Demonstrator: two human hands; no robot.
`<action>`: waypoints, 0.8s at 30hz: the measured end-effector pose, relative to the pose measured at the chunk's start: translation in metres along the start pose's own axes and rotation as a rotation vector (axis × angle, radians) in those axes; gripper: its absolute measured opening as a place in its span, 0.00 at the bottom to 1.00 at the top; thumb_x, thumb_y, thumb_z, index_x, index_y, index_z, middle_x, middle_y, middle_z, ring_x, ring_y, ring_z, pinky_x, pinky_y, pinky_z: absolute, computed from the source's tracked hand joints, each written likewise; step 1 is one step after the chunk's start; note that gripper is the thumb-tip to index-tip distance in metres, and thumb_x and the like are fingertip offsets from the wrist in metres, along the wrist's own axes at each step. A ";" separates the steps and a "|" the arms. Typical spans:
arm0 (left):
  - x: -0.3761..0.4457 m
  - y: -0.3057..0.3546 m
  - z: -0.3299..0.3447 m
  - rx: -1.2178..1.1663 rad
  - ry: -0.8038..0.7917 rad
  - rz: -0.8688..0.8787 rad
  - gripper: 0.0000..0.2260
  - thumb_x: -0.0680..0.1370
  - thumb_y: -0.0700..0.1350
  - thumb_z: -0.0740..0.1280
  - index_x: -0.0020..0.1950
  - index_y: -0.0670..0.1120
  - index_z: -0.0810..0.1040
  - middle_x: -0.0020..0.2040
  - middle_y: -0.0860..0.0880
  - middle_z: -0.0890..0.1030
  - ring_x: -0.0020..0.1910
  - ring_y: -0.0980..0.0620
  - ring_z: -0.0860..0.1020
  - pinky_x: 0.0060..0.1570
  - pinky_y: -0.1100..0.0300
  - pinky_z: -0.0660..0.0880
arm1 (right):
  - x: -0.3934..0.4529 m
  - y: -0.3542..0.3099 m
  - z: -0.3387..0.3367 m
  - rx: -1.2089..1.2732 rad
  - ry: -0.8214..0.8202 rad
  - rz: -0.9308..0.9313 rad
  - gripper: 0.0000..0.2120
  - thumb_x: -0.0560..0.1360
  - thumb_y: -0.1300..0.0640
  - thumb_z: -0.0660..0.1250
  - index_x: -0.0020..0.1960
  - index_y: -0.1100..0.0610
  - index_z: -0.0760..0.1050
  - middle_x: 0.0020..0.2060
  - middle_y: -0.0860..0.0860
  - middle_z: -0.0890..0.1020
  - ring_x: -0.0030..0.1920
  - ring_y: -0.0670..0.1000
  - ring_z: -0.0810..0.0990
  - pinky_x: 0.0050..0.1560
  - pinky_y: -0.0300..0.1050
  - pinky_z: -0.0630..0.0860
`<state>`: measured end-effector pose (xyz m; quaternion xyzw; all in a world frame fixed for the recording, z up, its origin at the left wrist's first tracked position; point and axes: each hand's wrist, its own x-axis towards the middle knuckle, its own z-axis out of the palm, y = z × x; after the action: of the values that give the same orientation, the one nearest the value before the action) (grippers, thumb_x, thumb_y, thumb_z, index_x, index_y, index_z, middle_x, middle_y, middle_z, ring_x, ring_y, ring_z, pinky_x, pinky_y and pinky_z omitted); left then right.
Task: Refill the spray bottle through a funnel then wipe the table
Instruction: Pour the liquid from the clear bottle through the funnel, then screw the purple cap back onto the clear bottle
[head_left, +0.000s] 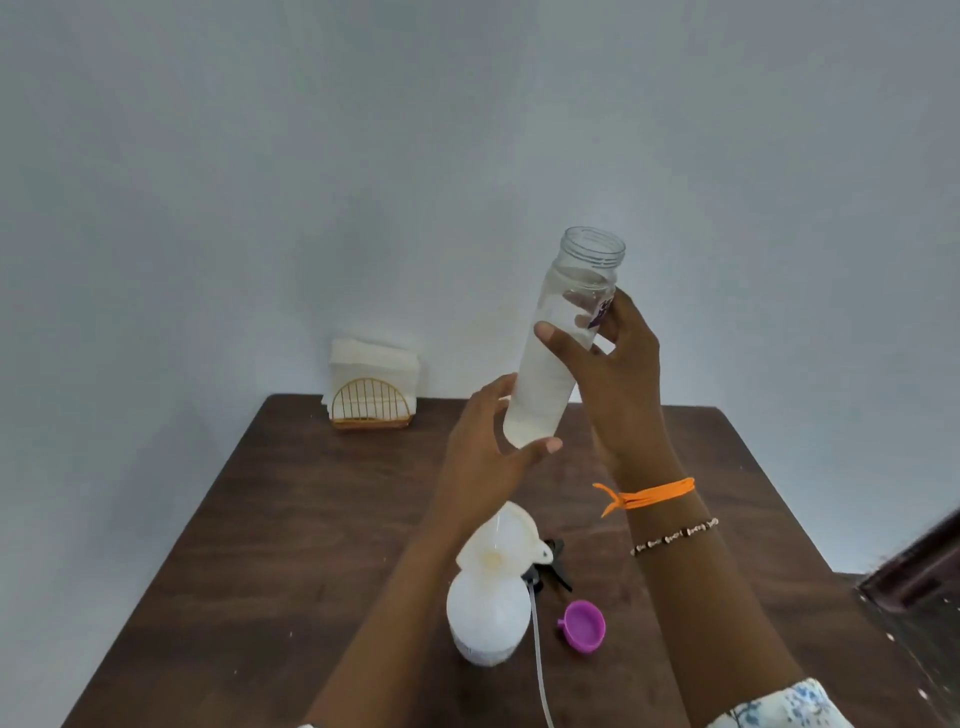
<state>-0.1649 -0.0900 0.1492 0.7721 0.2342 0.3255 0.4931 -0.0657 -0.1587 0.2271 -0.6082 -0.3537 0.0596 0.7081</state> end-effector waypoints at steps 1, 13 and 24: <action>0.004 0.003 0.001 -0.016 0.033 0.004 0.30 0.69 0.53 0.75 0.68 0.53 0.68 0.63 0.59 0.73 0.60 0.64 0.72 0.51 0.73 0.67 | 0.003 -0.004 0.003 0.003 0.003 -0.009 0.20 0.69 0.61 0.74 0.59 0.56 0.75 0.50 0.45 0.81 0.47 0.36 0.77 0.49 0.38 0.76; 0.015 0.003 -0.003 -0.013 0.278 0.032 0.26 0.67 0.55 0.76 0.62 0.52 0.76 0.54 0.56 0.81 0.51 0.60 0.79 0.48 0.66 0.77 | -0.005 0.017 -0.009 -0.024 -0.035 0.054 0.13 0.76 0.53 0.66 0.60 0.44 0.73 0.58 0.42 0.79 0.54 0.42 0.79 0.55 0.37 0.74; 0.011 -0.001 -0.005 -0.012 0.276 -0.023 0.29 0.66 0.54 0.76 0.65 0.47 0.75 0.57 0.53 0.80 0.53 0.56 0.79 0.52 0.58 0.78 | -0.104 0.180 -0.067 -1.087 -0.711 0.466 0.17 0.75 0.57 0.65 0.63 0.57 0.75 0.61 0.53 0.76 0.64 0.54 0.70 0.64 0.45 0.65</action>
<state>-0.1614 -0.0790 0.1525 0.7143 0.3066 0.4242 0.4645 -0.0424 -0.2213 0.0191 -0.8807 -0.4040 0.2202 0.1123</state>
